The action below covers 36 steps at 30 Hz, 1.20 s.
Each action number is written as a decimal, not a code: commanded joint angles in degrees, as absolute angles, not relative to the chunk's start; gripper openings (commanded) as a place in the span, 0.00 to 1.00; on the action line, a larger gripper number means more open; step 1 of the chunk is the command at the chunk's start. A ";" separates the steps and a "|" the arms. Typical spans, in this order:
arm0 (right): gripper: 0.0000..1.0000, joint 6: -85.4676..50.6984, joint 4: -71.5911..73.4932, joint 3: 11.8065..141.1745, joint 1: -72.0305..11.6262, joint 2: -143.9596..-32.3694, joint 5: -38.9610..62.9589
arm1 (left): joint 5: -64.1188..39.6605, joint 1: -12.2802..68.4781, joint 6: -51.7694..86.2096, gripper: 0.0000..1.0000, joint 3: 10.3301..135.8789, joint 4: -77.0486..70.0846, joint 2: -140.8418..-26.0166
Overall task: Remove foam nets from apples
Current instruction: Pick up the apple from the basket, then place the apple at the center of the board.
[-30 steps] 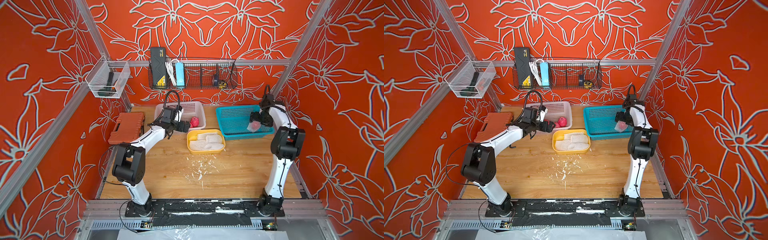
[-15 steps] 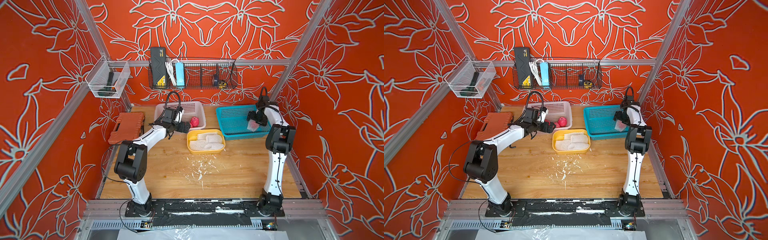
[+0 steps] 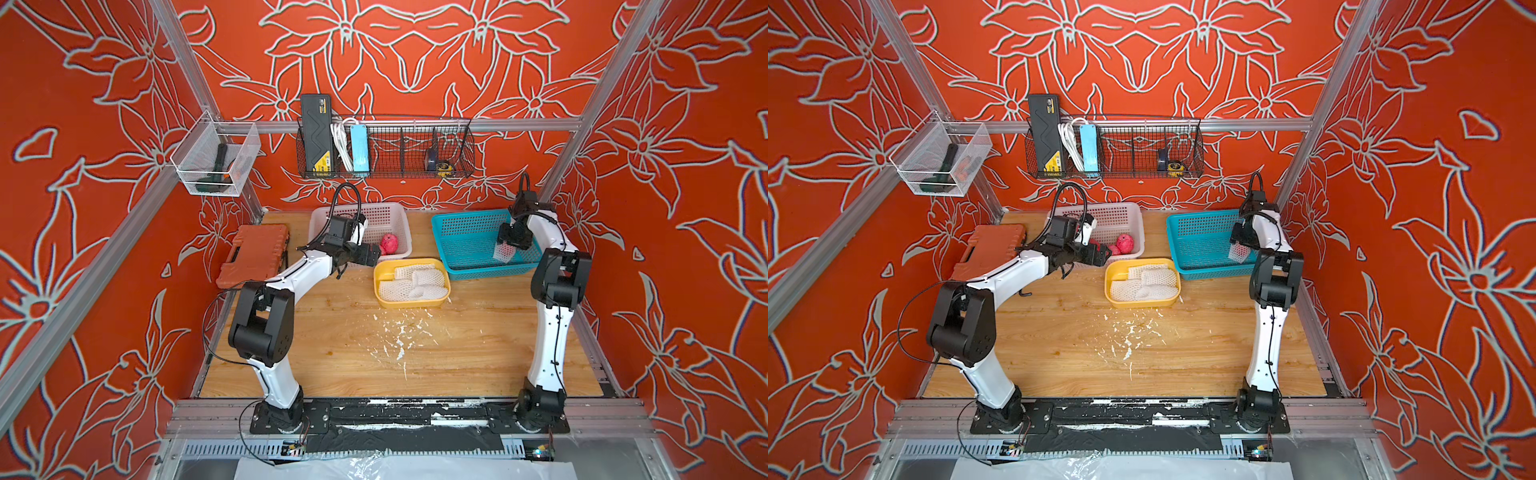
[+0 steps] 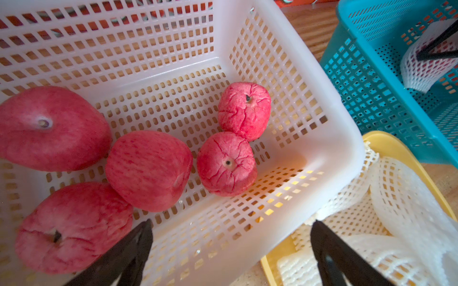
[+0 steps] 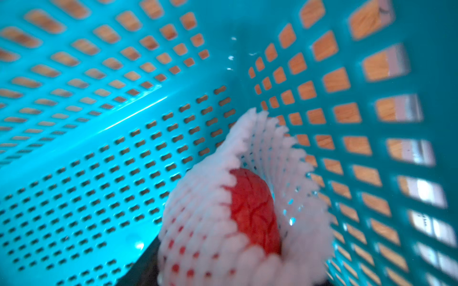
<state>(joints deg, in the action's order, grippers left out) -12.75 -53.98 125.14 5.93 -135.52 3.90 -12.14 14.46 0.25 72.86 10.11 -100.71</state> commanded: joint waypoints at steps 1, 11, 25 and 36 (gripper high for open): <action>0.61 -7.90 -53.37 124.75 3.48 -127.28 1.86 | -12.69 15.19 0.02 0.98 73.03 10.72 -97.77; 0.61 6.86 -50.21 104.79 -4.88 -103.87 6.70 | -13.02 16.42 0.07 0.98 65.49 11.16 -87.75; 0.59 24.34 -46.31 58.72 -33.14 -65.07 15.22 | -18.95 16.80 3.92 0.98 44.40 10.06 -66.66; 0.65 33.21 -37.28 48.22 -53.60 -70.65 4.33 | -25.50 16.20 9.96 0.98 35.44 9.25 -61.39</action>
